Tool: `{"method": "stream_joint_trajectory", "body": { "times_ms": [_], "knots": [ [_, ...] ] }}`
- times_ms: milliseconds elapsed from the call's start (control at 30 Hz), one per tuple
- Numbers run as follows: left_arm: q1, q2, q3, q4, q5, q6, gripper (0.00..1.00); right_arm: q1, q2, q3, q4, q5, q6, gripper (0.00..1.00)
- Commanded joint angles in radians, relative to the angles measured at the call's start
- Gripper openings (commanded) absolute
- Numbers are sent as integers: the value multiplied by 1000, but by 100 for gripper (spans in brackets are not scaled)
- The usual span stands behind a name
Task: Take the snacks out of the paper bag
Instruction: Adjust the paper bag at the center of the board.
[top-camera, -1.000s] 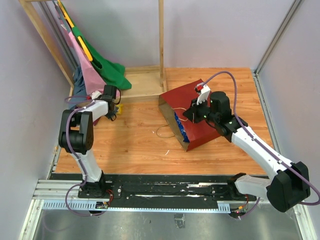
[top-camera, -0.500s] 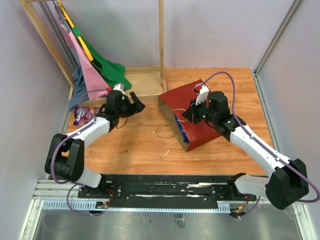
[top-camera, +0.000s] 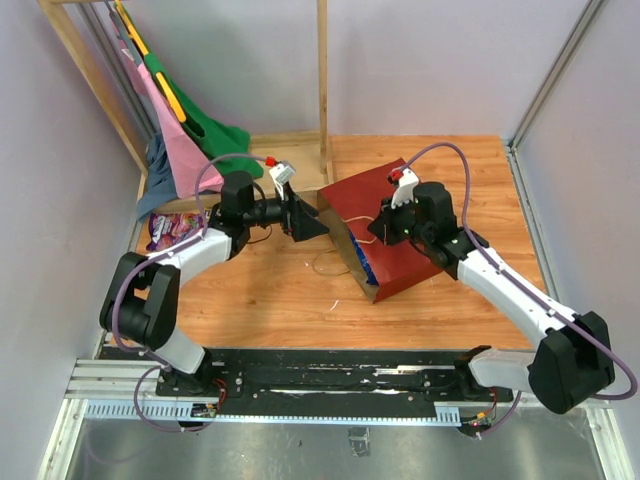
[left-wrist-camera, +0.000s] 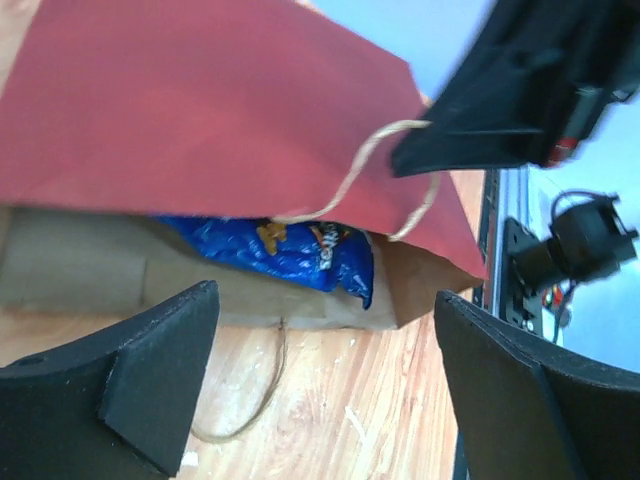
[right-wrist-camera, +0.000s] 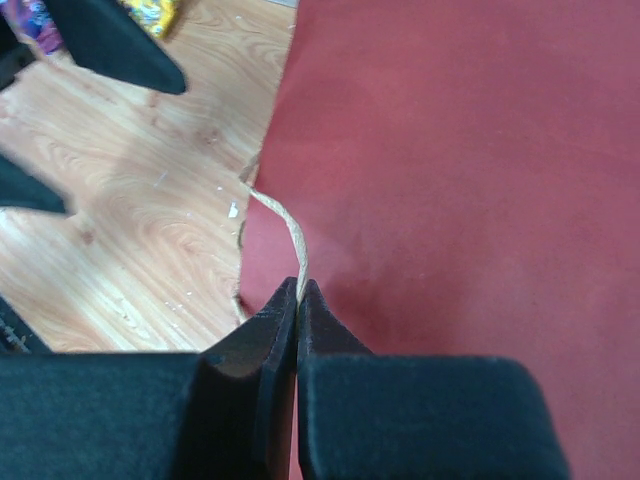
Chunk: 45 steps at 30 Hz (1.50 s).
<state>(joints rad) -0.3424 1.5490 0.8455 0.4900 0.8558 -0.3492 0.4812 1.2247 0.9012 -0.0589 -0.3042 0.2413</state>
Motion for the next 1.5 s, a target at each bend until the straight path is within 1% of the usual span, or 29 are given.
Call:
{"method": "stream_joint_trajectory", "body": {
  "times_ms": [0, 100, 167, 233, 400, 467, 600, 700, 733, 767, 833, 900, 933, 1000, 1067, 1167, 1333, 1467],
  "knots": [
    [-20, -27, 88, -106, 265, 245, 93, -11, 25, 43, -41, 117, 11, 1],
    [-44, -83, 90, -259, 314, 420, 99, -18, 45, 66, -74, 179, 10, 1],
    [-59, -120, 76, -290, 308, 494, 100, -32, 58, 80, -83, 209, 15, 1],
    [-60, -133, 61, -262, 309, 488, 100, -60, 78, 85, -85, 199, 27, 1],
    [-64, -95, 56, -208, 354, 470, 100, -160, 126, 100, -85, 149, 60, 1],
    [-71, -76, 55, -170, 357, 446, 100, -188, 141, 117, -97, 157, 55, 1],
    [-102, -44, 94, -219, 359, 491, 100, -235, 156, 149, -99, 190, 34, 1],
    [-111, -32, 104, -187, 391, 473, 100, -292, 159, 173, -104, 173, 25, 1],
    [-115, -25, 106, -159, 389, 452, 100, -313, 158, 179, -102, 165, 27, 1],
    [-119, -13, 121, -167, 382, 448, 100, -344, 155, 184, -102, 160, 33, 1],
    [-135, 31, 176, -240, 296, 456, 100, -386, 154, 194, -99, 143, 49, 1],
    [-144, 116, 255, -339, 249, 475, 99, -410, 154, 205, -98, 141, 53, 1],
    [-144, 155, 285, -326, 232, 432, 100, -418, 155, 212, -98, 145, 50, 1],
    [-142, 230, 323, -236, 147, 295, 100, -429, 156, 224, -110, 172, 36, 1],
    [-143, 311, 374, -181, 63, 190, 99, -444, 154, 232, -116, 186, 35, 1],
    [-145, 402, 444, -163, -11, 106, 97, -463, 136, 234, -122, 186, 33, 1],
    [-147, 399, 440, -125, -166, 69, 97, -491, 97, 232, -134, 228, 17, 1],
    [-152, 395, 445, -123, -213, 66, 97, -521, 103, 255, -128, 211, 39, 1]
  ]
}}
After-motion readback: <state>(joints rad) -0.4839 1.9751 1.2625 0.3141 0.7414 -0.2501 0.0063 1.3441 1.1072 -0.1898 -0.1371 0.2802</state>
